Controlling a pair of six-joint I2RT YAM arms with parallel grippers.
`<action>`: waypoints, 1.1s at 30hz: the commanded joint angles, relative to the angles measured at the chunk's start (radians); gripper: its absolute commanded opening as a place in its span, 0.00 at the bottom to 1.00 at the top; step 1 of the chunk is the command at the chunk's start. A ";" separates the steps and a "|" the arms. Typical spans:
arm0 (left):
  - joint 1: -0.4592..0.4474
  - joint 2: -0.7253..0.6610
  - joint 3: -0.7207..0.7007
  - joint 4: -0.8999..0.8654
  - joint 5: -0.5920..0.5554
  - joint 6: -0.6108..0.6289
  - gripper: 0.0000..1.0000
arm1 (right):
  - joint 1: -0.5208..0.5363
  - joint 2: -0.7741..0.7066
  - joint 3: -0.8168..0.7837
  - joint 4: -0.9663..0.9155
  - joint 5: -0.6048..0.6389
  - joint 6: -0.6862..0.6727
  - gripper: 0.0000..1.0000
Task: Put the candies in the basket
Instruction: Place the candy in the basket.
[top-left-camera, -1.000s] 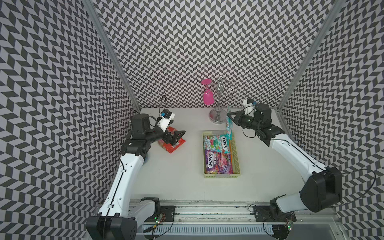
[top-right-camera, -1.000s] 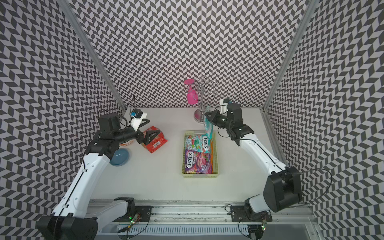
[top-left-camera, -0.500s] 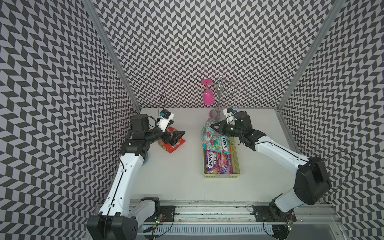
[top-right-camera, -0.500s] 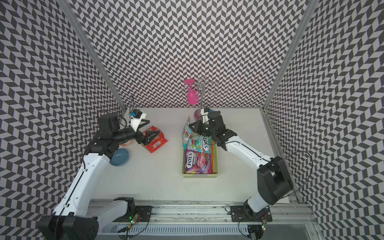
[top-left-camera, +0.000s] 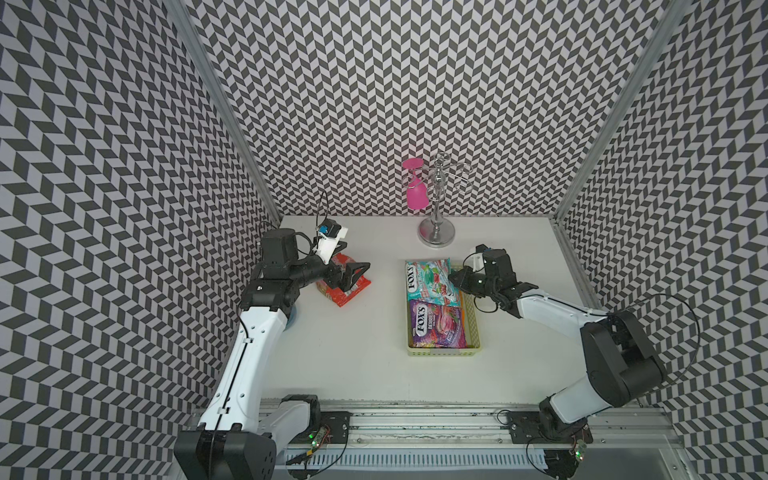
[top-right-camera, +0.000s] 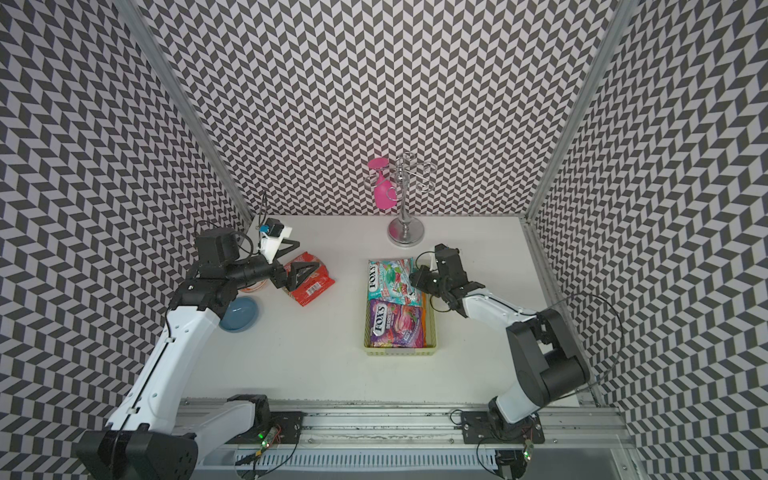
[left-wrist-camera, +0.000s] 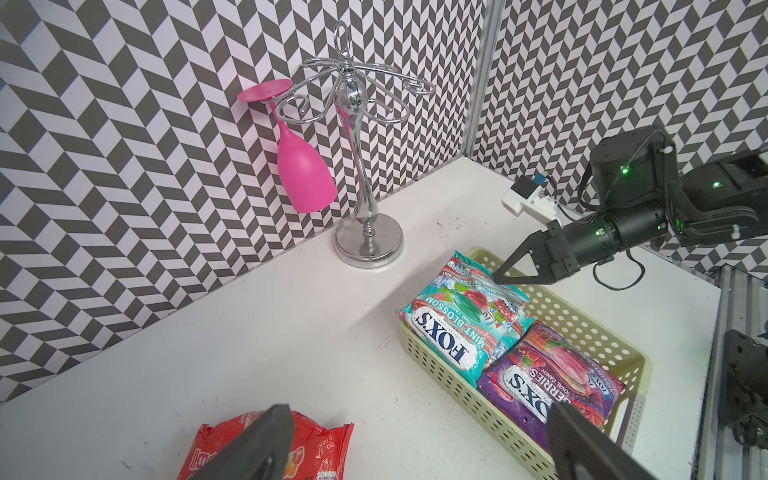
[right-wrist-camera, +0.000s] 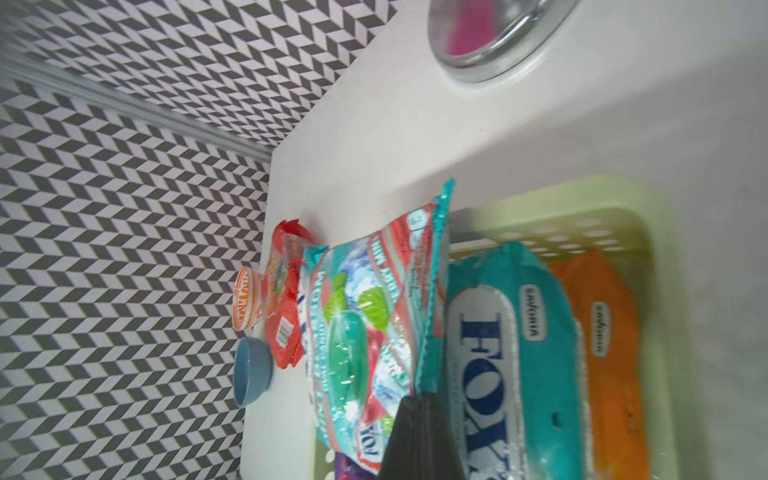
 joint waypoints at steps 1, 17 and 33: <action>0.009 0.000 0.000 0.011 0.007 -0.010 0.99 | -0.012 -0.043 -0.030 0.084 0.010 -0.015 0.00; 0.016 0.007 -0.050 0.029 -0.112 -0.023 0.99 | -0.026 -0.106 -0.044 -0.008 -0.100 -0.019 0.00; 0.018 0.074 -0.197 0.199 -0.412 -0.194 0.99 | -0.037 -0.165 0.022 -0.079 -0.081 -0.112 0.32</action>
